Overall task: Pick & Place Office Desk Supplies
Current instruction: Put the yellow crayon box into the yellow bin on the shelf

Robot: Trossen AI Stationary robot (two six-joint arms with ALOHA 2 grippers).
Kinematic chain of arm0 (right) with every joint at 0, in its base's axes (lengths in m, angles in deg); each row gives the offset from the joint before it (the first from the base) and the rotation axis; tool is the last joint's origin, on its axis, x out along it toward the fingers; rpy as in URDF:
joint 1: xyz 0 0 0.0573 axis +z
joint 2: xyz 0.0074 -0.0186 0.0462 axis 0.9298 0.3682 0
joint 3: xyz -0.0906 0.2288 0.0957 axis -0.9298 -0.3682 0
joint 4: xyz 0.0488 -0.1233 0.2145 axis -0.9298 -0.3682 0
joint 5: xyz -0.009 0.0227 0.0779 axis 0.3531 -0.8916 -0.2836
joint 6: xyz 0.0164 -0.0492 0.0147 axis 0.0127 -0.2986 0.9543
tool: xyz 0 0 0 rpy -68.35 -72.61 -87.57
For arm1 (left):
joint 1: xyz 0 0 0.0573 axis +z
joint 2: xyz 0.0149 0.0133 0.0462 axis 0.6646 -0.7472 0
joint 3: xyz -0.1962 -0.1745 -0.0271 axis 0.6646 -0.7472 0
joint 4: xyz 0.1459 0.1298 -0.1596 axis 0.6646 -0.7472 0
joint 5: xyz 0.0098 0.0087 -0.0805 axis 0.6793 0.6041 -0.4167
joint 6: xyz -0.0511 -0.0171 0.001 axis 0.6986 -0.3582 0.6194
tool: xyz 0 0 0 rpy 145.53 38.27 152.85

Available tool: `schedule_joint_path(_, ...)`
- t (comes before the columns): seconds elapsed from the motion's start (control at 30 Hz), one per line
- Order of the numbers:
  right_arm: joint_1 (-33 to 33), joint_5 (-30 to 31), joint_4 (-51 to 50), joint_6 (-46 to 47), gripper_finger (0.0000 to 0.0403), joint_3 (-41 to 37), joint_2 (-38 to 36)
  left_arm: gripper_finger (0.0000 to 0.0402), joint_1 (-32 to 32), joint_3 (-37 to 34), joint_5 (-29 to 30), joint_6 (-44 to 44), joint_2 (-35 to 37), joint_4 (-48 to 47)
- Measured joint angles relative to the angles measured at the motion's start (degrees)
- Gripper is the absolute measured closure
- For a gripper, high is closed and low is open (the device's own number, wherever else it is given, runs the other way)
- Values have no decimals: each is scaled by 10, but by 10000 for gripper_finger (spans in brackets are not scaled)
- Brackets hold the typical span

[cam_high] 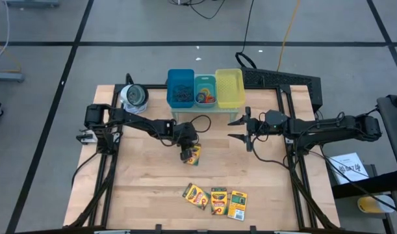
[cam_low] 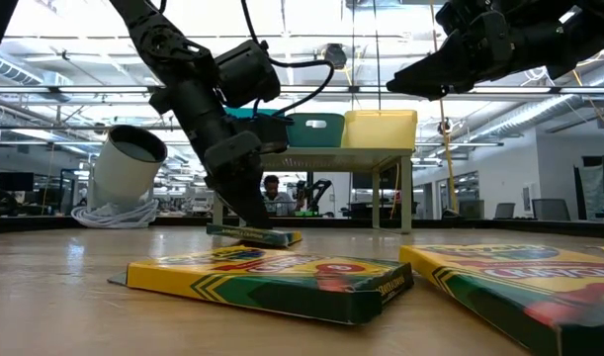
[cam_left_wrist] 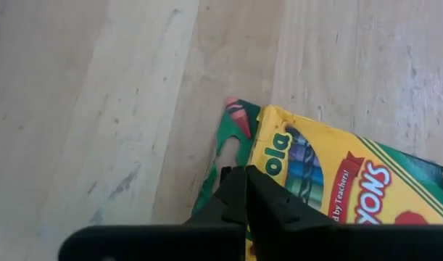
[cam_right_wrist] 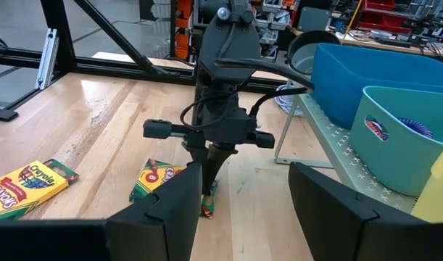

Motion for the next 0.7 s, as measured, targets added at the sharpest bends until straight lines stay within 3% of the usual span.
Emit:
schedule_joint_path(0.43, 0, 0, 0, 0, 206, 0, 0, 400, -16, -2, 46, -1, 116, 1)
schedule_joint_path(0.57, 0, 0, 0, 0, 206, 0, 0, 394, -17, -1, 36, 58, 128, -28)
schedule_joint_path(0.7, 0, -1, 0, 0, 206, 0, 0, 357, -10, 0, 38, 116, 120, -110)
